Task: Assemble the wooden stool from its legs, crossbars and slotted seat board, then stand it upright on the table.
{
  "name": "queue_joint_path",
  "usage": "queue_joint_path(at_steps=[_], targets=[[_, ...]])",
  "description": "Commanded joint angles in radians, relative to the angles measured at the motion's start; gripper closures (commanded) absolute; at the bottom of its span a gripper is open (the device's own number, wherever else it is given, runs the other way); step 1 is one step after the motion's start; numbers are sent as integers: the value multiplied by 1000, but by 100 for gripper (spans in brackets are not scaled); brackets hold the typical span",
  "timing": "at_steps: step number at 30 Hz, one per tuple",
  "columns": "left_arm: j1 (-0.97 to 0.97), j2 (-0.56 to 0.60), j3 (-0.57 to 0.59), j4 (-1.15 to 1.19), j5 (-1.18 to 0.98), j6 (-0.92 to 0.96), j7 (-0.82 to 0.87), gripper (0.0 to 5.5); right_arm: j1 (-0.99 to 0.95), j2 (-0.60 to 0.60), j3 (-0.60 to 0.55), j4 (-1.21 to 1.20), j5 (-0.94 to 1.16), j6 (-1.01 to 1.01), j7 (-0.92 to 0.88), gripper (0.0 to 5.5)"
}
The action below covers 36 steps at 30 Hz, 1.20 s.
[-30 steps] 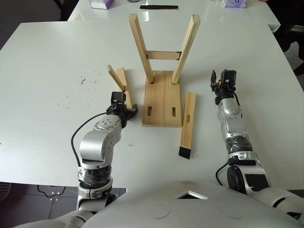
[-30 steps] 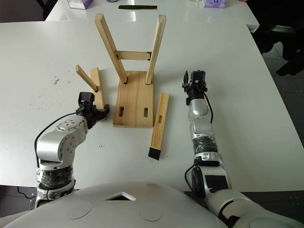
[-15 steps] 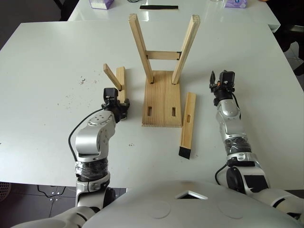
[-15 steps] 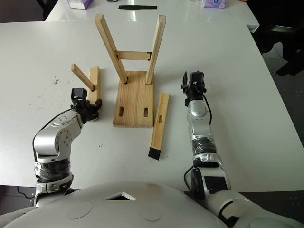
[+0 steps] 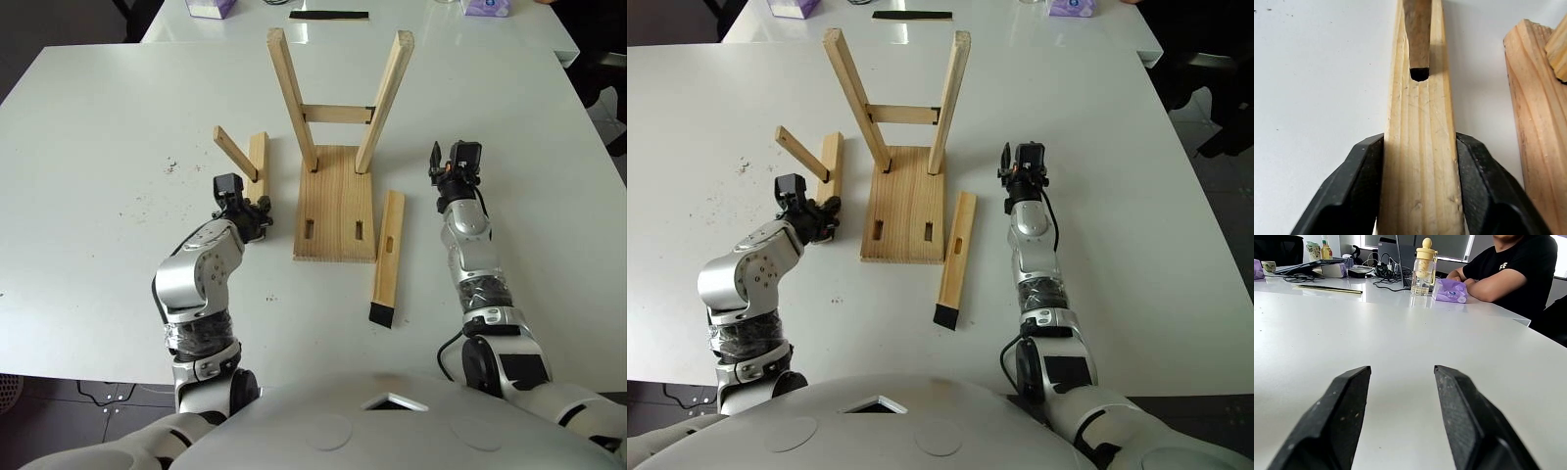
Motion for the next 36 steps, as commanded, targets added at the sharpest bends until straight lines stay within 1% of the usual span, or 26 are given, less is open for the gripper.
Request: queue_joint_path(at_steps=[1, 6, 9, 12, 16, 22, 24, 26, 30, 34, 36], targets=[[15, 13, -5, -6, -10, 23, -12, 346, -11, 6, -3, 12, 4, -15, -10, 311], [-53, -53, 127, -33, -101, 28, -7, 346, 3, 18, -1, 2, 3, -23, -22, 311], [-99, -90, 218, -49, -239, 13, -62, 346, 17, 26, -13, -8, 8, -26, -45, 311], [-107, -76, 252, -56, -329, -7, -118, 346, 23, 35, -32, -22, 29, -14, -59, 311], [-125, -55, 300, -60, -440, -77, -172, 346, 14, 40, -93, -66, 115, 25, -45, 311], [-161, -32, 370, -68, -603, -228, -215, 346, -115, -21, -216, -103, 291, 125, 14, 311], [-179, -11, 395, -86, -698, -267, -234, 346, -171, -42, -236, -170, 383, 209, 76, 311], [-194, 17, 397, -115, -791, -289, -257, 346, -221, -60, -232, -266, 501, 331, 166, 311], [-200, 105, 343, -188, -947, -296, -349, 346, -295, -138, -137, -511, 733, 609, 422, 311], [-153, 232, 273, -214, -963, -288, -470, 346, -312, -243, -88, -686, 1000, 872, 672, 311], [-132, 287, 244, -215, -955, -296, -534, 346, -318, -294, -85, -730, 1113, 981, 751, 311]])
